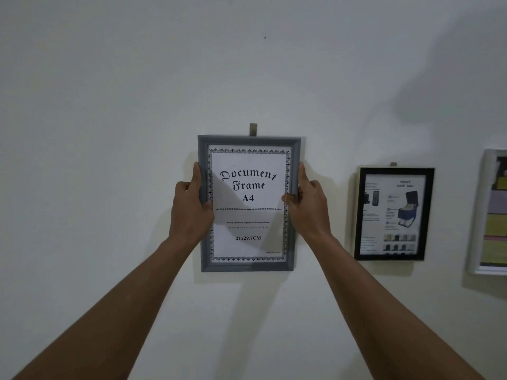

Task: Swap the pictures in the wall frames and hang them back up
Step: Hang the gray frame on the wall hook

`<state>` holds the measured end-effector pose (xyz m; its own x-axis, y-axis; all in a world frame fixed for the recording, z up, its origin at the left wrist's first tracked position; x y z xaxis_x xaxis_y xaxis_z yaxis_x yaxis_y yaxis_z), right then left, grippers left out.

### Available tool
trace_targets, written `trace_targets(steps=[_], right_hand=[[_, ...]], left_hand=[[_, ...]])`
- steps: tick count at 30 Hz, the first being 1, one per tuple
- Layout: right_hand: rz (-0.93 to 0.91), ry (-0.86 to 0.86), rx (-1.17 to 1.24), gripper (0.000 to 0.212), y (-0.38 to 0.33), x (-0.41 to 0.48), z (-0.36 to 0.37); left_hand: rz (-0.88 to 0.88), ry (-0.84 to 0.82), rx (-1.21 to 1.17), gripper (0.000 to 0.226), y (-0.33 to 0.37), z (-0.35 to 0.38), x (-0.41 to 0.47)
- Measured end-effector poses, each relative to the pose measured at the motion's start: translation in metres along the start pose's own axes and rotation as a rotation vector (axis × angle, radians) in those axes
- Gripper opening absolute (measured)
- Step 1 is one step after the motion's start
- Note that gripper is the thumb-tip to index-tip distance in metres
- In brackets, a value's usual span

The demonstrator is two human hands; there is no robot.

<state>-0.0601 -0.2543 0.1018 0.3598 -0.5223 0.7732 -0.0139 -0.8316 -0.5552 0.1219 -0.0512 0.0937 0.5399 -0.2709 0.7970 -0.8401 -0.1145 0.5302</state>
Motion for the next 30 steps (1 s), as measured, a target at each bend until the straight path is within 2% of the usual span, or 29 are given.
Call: trace_targets(steps=[22, 28, 30], right_hand=[[-0.005, -0.038, -0.009, 0.079, 0.0083, -0.0025, -0.0018], [-0.103, 0.069, -0.251, 0.072, 0.0014, -0.0050, -0.0057], [-0.100, 0.037, -0.236, 0.068, 0.0025, -0.0045, -0.0018]], left_hand=[[0.047, 0.012, 0.002, 0.093, -0.0002, 0.0025, 0.0023], [0.041, 0.028, -0.010, 0.094, -0.0026, 0.0023, 0.0015], [0.037, 0.031, -0.006, 0.093, -0.0036, 0.0016, 0.0015]])
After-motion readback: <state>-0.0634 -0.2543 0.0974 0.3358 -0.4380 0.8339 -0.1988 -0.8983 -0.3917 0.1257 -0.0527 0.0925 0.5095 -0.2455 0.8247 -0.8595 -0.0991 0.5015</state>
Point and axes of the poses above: each hand's wrist, its own x-axis towards the middle knuckle, its own z-axis out of the palm, y = z × x, the point moved 10 cm from there along x, towards the middle knuckle
